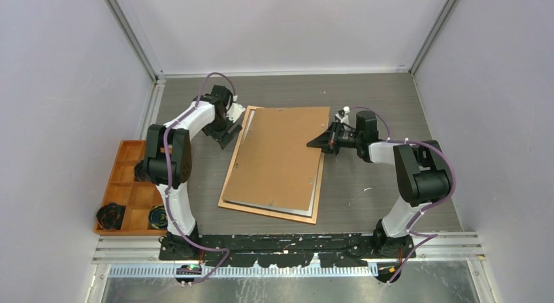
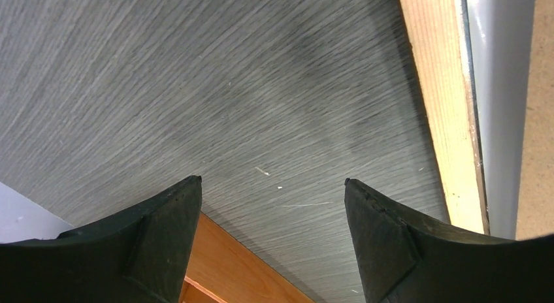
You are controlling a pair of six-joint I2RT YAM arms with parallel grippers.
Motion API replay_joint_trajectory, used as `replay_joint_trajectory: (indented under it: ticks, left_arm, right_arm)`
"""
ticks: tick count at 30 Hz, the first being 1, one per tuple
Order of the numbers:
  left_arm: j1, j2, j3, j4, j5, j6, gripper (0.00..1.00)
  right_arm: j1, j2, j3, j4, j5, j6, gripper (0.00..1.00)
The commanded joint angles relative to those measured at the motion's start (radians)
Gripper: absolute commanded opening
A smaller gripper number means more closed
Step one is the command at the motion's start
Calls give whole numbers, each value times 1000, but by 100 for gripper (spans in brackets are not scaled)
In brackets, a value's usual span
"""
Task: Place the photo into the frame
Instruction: Turn over the photo frame item on the photo frame.
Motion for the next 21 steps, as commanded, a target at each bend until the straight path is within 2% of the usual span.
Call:
replay_joint_trajectory:
  ticks: [1, 9, 16, 21]
  left_arm:
    - [11, 3, -7, 31, -4, -15, 81]
    - [11, 12, -15, 34, 10, -15, 80]
    - [11, 16, -28, 35, 34, -20, 79]
    - [11, 15, -50, 38, 68, -26, 79]
  right_arm:
    - [8, -6, 75, -1, -60, -55, 1]
    - [18, 7, 172, -345, -27, -291, 1]
    - [22, 32, 184, -340, -13, -288, 1]
    - [28, 45, 176, -269, -8, -246, 1]
